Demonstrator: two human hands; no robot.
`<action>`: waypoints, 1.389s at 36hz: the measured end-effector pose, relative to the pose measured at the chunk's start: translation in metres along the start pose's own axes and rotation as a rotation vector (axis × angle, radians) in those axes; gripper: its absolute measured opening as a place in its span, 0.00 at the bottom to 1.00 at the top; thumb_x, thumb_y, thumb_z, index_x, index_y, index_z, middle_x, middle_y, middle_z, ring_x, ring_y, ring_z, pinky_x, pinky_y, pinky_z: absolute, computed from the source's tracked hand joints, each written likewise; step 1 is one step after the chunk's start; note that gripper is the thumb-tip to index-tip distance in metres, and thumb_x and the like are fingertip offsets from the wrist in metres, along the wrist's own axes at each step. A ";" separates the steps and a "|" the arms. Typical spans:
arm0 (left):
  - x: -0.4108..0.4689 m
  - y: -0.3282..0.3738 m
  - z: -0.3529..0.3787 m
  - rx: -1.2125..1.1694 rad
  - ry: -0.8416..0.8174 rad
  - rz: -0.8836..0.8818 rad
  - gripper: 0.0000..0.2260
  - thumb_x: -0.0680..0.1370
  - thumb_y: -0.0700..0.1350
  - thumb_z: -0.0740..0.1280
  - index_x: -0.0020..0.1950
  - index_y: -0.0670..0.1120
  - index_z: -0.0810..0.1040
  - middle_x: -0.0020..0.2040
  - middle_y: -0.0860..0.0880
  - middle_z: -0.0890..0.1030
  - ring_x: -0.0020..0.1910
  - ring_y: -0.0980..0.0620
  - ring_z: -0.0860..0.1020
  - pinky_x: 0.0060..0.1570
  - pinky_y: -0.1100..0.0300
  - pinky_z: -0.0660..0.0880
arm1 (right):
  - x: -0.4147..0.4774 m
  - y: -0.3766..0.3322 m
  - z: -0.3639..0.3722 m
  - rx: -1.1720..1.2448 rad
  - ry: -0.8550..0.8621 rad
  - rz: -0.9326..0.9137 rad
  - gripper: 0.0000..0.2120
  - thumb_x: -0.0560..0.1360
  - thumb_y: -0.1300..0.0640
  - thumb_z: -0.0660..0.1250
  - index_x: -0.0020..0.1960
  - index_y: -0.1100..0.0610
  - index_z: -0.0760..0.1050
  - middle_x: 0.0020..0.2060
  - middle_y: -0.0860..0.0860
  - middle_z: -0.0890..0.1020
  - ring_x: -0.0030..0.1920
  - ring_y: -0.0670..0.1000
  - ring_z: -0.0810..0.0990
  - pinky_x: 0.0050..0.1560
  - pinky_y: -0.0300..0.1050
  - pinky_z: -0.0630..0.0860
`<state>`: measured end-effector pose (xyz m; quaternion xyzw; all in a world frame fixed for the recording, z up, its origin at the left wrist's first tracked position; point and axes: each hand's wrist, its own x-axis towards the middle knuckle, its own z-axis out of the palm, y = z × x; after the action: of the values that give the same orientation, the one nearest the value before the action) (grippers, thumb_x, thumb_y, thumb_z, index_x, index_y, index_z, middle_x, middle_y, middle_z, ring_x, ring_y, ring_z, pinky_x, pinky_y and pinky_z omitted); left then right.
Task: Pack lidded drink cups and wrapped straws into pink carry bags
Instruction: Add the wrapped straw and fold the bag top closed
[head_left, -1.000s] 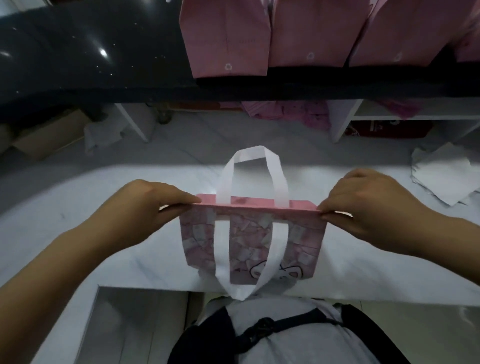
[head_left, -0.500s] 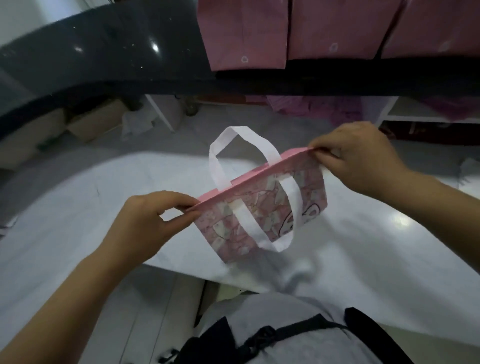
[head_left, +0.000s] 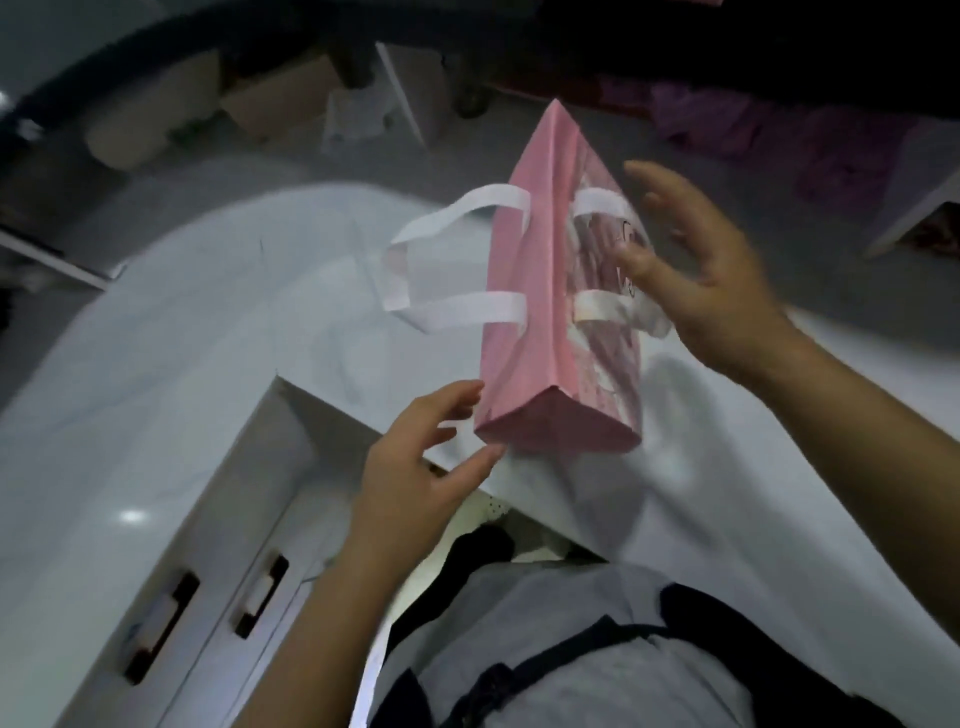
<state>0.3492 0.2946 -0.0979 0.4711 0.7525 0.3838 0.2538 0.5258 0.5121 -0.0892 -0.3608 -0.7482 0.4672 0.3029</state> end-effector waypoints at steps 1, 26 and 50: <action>-0.001 -0.003 0.007 -0.016 0.017 -0.033 0.21 0.73 0.44 0.76 0.65 0.50 0.78 0.58 0.58 0.81 0.60 0.55 0.80 0.58 0.53 0.79 | -0.015 0.006 -0.002 -0.069 0.053 0.003 0.28 0.76 0.43 0.66 0.74 0.47 0.66 0.73 0.39 0.65 0.72 0.37 0.64 0.71 0.40 0.64; 0.003 -0.020 0.043 -0.034 0.219 -0.086 0.09 0.73 0.36 0.72 0.46 0.49 0.79 0.45 0.54 0.81 0.49 0.55 0.80 0.54 0.60 0.78 | -0.114 0.061 0.047 -0.231 0.104 0.014 0.05 0.73 0.64 0.68 0.43 0.58 0.73 0.54 0.48 0.71 0.49 0.47 0.75 0.45 0.52 0.81; 0.093 -0.052 0.018 -0.819 -0.291 -0.661 0.23 0.79 0.67 0.59 0.61 0.54 0.82 0.56 0.46 0.85 0.55 0.46 0.83 0.48 0.52 0.79 | -0.057 0.011 0.105 0.593 0.293 0.645 0.20 0.81 0.37 0.51 0.67 0.41 0.73 0.57 0.44 0.84 0.54 0.45 0.83 0.57 0.46 0.77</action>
<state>0.2960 0.3706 -0.1529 0.1205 0.6067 0.4762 0.6249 0.4774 0.4184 -0.1459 -0.5352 -0.3809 0.6755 0.3348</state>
